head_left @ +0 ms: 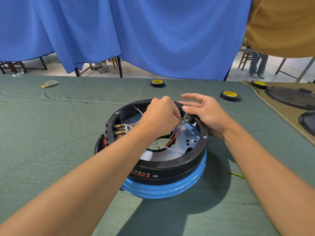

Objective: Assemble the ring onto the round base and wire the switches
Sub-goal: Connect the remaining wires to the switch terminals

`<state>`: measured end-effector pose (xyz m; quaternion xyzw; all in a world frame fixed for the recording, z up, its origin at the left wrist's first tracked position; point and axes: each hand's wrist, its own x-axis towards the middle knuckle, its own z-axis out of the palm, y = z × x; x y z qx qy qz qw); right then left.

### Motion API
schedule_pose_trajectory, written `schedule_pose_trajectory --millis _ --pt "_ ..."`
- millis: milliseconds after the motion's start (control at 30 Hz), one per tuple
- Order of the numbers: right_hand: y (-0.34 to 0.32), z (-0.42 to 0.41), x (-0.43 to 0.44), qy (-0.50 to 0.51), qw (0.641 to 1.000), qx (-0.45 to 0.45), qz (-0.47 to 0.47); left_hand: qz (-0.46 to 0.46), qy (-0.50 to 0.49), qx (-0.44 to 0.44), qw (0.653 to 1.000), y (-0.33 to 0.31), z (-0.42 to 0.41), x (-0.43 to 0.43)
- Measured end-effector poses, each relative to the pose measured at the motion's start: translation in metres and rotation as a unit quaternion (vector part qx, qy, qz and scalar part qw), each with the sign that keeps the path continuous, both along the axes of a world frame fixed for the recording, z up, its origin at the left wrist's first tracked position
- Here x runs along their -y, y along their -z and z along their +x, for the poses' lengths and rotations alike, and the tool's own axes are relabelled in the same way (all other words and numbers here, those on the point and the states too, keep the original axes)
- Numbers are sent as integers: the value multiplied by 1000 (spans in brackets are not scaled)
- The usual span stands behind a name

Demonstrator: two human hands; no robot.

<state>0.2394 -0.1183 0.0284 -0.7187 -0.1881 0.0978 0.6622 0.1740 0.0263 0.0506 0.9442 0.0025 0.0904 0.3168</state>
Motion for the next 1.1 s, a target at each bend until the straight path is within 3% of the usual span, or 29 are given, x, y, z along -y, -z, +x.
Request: schedule_pose_trajectory --millis 1100 --pt "3 6 0 -14 1000 11 -5 11 20 7 1000 0 3 3"
